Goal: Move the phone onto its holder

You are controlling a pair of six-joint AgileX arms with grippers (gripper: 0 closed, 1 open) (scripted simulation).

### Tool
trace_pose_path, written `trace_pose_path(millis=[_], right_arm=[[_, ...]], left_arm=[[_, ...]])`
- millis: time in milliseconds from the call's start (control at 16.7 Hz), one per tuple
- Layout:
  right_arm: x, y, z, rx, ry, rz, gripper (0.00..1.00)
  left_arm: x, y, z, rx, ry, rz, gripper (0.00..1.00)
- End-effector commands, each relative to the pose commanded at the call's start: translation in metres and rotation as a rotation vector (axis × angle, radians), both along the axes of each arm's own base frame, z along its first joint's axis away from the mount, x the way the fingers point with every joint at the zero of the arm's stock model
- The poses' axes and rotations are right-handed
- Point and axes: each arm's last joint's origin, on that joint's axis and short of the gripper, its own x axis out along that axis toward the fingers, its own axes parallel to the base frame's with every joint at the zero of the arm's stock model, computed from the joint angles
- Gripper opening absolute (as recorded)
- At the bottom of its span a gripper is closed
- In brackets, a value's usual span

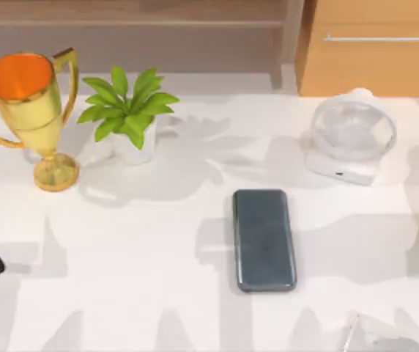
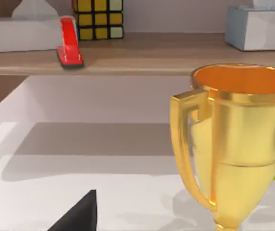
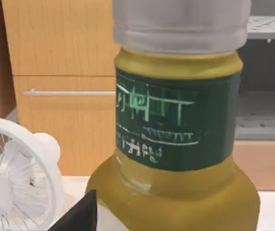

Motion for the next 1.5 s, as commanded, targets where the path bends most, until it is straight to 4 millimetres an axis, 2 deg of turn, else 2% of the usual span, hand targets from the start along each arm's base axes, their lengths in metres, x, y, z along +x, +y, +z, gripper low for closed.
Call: trace_pose_path(millis=[180, 360, 600, 780, 960, 1200, 1320, 1500], right_arm=[[0.0, 0.0, 0.002, 0.004, 0.004, 0.004, 1.0], [-0.001, 0.005, 0.014, 0.037, 0.055, 0.048, 1.0], [0.003, 0.019, 0.043, 0.108, 0.231, 0.154, 1.0], [0.015, 0.034, 0.069, 0.155, 0.432, 0.23, 1.0], [0.04, 0.059, 0.096, 0.178, 0.66, 0.272, 1.0], [0.092, 0.108, 0.114, 0.166, 0.963, 0.258, 1.0], [0.12, 0.138, 0.111, 0.144, 1.101, 0.228, 1.0], [0.158, 0.185, 0.091, 0.098, 1.283, 0.164, 1.0]], left_arm=[[0.0, 0.0, 0.0, 0.0, 0.0, 0.0, 1.0], [0.0, 0.0, 0.0, 0.0, 0.0, 0.0, 1.0], [0.0, 0.0, 0.0, 0.0, 0.0, 0.0, 1.0], [0.0, 0.0, 0.0, 0.0, 0.0, 0.0, 1.0], [0.0, 0.0, 0.0, 0.0, 0.0, 0.0, 1.0], [0.0, 0.0, 0.0, 0.0, 0.0, 0.0, 1.0], [0.0, 0.0, 0.0, 0.0, 0.0, 0.0, 1.0], [0.0, 0.0, 0.0, 0.0, 0.0, 0.0, 1.0]])
